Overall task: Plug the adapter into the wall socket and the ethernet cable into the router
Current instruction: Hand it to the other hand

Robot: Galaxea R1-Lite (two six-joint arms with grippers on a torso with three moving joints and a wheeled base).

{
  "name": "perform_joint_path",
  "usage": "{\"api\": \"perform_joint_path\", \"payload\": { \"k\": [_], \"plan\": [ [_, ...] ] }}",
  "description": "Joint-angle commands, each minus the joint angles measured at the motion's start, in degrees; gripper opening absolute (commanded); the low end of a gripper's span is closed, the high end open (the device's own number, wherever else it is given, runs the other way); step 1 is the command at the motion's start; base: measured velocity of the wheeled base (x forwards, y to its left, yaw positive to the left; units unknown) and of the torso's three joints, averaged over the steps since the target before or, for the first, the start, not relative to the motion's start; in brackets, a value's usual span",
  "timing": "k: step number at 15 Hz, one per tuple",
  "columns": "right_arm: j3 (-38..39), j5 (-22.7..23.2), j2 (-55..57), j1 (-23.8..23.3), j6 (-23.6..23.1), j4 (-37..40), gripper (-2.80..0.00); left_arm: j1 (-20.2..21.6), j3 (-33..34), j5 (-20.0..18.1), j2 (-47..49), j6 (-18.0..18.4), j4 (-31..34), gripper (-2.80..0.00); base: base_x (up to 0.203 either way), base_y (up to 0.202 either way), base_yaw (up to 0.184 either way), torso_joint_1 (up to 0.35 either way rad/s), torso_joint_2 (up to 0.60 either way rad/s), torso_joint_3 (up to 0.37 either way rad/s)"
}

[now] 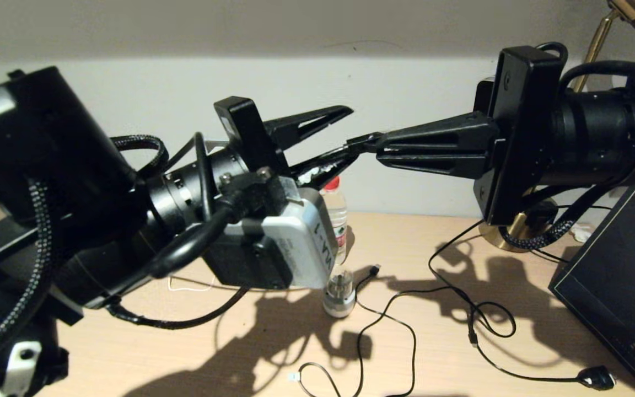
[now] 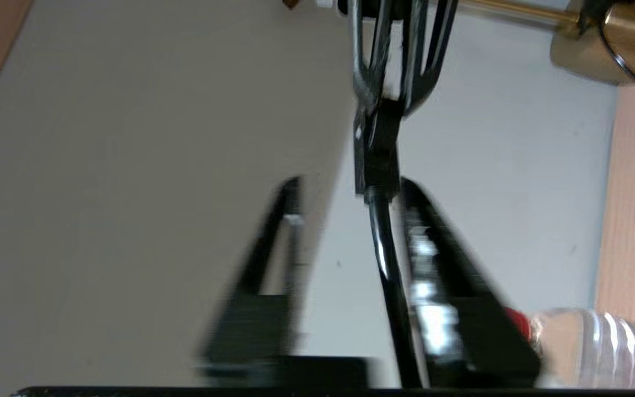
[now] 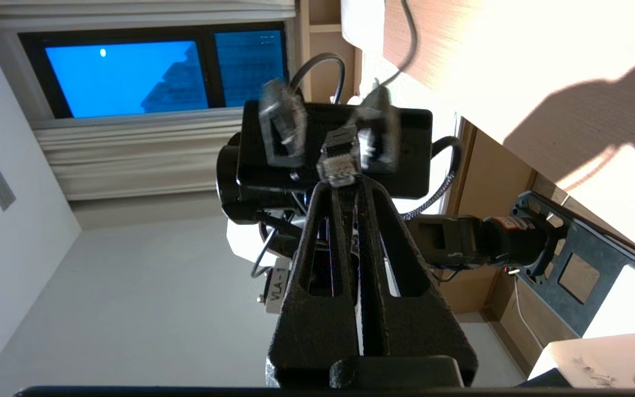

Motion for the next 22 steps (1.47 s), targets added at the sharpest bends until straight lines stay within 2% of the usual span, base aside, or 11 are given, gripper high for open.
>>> {"api": "perform_joint_path", "payload": {
  "k": [1,2,5,10,13,20,21,22],
  "plan": [
    [-0.03,0.25,-0.37,0.03,0.43,-0.02,-2.8,-1.07,0.01,-0.11,-0.31,0.42,-0.26,0.0,0.0,0.0,0.0,0.0,0.0,0.0],
    [0.05,0.25,-0.61,-0.06,0.47,0.01,-2.8,-1.79,0.12,-0.28,-0.69,0.44,-0.26,0.0,0.0,0.0,0.0,0.0,0.0,0.0],
    [-0.03,0.43,-1.24,-0.32,2.37,0.01,-2.8,-2.29,0.21,-4.48,-1.21,0.62,0.25,0.0,0.0,0.0,0.0,0.0,0.0,0.0],
    [0.85,0.51,-2.86,-0.58,2.63,0.01,-2.8,-1.85,0.83,-5.28,-2.26,0.88,-0.35,0.0,0.0,0.0,0.0,0.0,0.0,0.0],
    [0.93,0.51,-2.77,-0.58,2.63,0.01,-2.8,-1.76,0.74,-7.03,-1.67,0.88,-0.35,0.0,0.0,0.0,0.0,0.0,0.0,0.0],
    [1.2,0.6,-3.21,-0.58,2.64,0.01,-2.8,-0.09,-0.58,-6.68,-0.41,0.88,-0.44,0.0,0.0,0.0,0.0,0.0,0.0,0.0],
    [1.27,0.6,-3.21,-0.58,2.64,0.01,-2.8,-0.09,-0.58,-6.68,-0.5,0.88,-0.44,-2.8,0.0,0.0,0.0,0.0,0.0,0.0],
    [1.29,0.61,-3.13,-0.58,2.63,0.01,-2.8,-0.17,-0.58,-6.68,-0.5,0.88,-0.44,-2.8,0.0,0.0,0.0,0.0,0.0,0.0]
  ]
}}
